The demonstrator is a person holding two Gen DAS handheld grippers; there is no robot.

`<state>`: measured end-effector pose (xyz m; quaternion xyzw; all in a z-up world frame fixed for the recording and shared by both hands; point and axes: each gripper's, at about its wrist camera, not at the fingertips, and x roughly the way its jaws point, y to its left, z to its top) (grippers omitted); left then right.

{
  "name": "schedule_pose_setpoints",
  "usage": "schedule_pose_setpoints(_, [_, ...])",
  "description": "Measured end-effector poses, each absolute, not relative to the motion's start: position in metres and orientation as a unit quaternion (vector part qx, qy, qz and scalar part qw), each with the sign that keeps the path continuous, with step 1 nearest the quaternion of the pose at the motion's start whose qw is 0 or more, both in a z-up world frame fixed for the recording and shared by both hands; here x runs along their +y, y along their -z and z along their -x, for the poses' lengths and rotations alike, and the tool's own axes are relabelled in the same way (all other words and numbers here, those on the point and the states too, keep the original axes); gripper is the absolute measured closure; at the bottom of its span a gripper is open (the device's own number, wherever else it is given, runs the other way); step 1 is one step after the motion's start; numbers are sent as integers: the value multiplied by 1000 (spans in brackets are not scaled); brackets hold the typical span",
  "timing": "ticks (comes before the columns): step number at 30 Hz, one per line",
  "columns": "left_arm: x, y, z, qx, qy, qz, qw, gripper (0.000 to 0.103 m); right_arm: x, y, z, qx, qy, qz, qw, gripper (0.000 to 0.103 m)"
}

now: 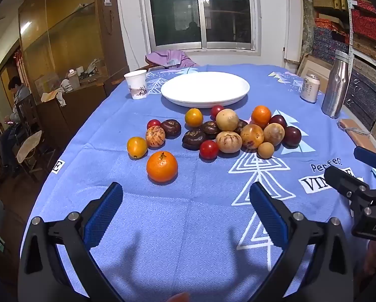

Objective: Organize fruits

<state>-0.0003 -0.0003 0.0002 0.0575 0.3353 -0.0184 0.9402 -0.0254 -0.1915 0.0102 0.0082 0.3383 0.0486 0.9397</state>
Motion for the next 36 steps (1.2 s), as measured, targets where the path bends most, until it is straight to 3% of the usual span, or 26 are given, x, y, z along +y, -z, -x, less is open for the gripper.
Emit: schedule_pose_setpoints(36, [1, 10, -3, 353, 17, -55, 934, 4, -196, -7, 23, 341, -51, -17, 938, 3])
